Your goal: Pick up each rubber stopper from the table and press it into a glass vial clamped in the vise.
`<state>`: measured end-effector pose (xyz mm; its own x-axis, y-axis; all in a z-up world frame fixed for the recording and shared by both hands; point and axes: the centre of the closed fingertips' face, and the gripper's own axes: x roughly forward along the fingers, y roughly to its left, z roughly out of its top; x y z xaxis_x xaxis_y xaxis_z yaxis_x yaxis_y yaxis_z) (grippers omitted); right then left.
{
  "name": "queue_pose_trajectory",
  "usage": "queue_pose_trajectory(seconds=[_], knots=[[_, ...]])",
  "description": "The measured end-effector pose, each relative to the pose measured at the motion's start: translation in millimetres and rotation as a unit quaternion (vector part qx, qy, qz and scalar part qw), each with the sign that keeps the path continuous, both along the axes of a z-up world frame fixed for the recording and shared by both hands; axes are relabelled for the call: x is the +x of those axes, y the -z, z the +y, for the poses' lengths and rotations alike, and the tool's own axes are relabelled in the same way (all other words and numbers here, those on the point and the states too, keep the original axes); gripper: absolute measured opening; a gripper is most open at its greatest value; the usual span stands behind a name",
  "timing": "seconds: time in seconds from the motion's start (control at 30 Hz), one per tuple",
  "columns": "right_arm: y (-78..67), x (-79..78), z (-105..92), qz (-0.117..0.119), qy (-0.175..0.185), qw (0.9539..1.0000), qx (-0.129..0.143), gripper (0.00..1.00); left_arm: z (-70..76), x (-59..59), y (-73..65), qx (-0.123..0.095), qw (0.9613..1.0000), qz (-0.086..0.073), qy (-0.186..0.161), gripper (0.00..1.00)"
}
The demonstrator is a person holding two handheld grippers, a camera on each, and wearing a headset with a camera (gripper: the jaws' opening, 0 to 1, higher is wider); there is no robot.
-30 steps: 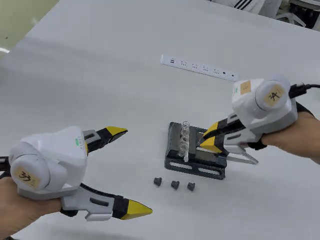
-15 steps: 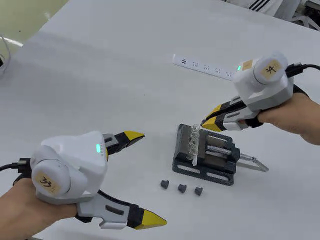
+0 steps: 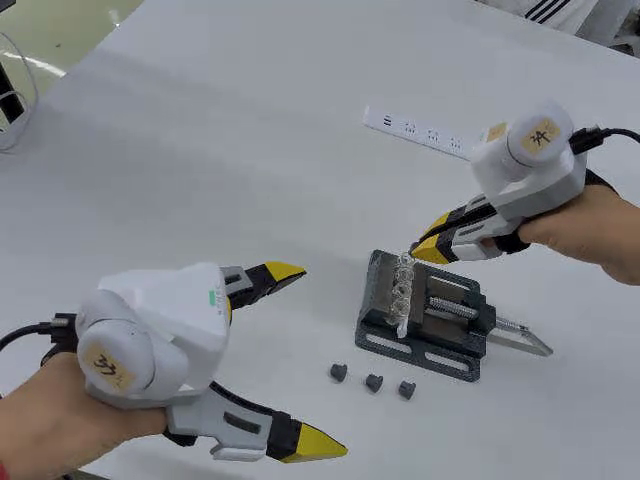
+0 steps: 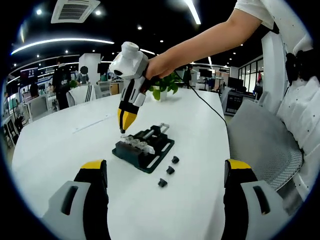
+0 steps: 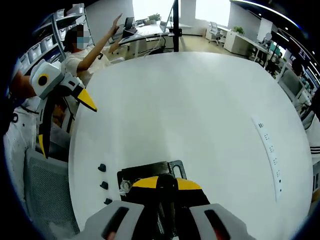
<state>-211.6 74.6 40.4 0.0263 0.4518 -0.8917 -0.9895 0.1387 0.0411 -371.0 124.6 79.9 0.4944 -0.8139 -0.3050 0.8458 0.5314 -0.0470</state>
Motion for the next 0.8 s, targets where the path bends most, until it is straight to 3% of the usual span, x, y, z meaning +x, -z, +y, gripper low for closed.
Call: queue_pose_trajectory(seconds=[0.8], knots=[[8.8, -0.7, -1.1, 0.006, -0.011, 0.9998, -0.013, 0.06, 0.1, 3.8, 0.8, -0.007, 1.0, 0.004, -0.002, 0.96]])
